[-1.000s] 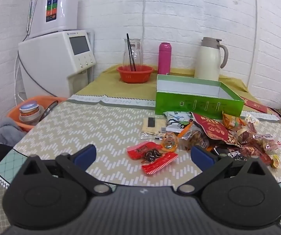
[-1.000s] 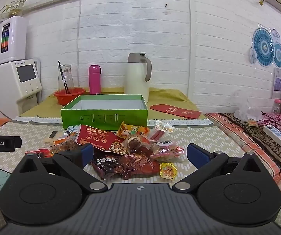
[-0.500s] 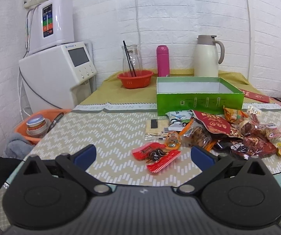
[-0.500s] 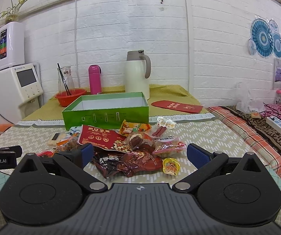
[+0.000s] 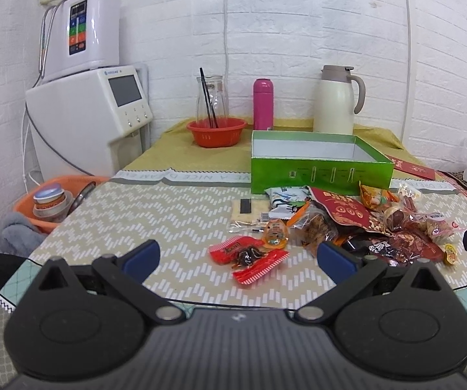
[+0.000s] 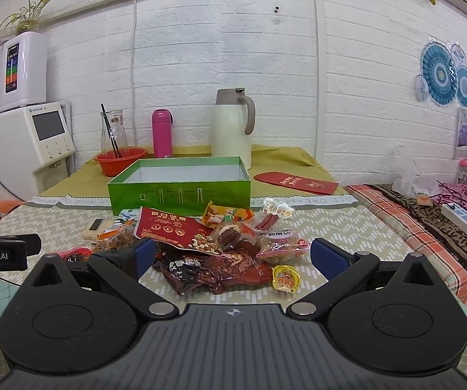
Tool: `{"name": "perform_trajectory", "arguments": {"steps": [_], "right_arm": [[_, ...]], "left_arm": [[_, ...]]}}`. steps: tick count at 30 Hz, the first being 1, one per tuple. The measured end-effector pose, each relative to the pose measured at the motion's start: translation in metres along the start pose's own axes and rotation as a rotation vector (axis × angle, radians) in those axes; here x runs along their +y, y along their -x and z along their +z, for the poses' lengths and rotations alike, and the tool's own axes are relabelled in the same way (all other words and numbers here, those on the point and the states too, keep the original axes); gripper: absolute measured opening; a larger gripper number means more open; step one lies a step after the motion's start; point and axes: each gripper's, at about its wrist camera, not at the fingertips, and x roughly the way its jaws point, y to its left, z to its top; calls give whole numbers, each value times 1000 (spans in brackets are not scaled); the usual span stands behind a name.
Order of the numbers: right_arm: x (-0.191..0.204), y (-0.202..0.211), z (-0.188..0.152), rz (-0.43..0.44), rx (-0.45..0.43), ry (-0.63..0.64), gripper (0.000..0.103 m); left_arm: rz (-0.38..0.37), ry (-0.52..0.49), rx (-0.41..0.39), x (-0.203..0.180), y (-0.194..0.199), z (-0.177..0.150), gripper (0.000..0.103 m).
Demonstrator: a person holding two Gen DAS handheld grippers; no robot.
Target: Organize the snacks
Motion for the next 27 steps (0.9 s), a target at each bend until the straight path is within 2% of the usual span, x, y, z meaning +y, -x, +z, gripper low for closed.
{"name": "perform_trajectory", "arguments": {"steps": [5,10,12,19,27], "right_arm": [[1,-1,-1,-13,14,9,103],[0,-3,-2,-22,26,10,103],[-1,-4,-2,-26,32,6,103],[-2,-5,-4,-18,47,-2,103],[-2,-7,-4,-15,57,-11,103]], "left_arm": [[20,-3,-2,1,1,0,103],[-6,21,-31,6,4,-1,103],[11,11,-42,5,5,-2,103],[16,6,24,4,-3,-3,103],[24,14,30,6,-3,-2,103]]}}
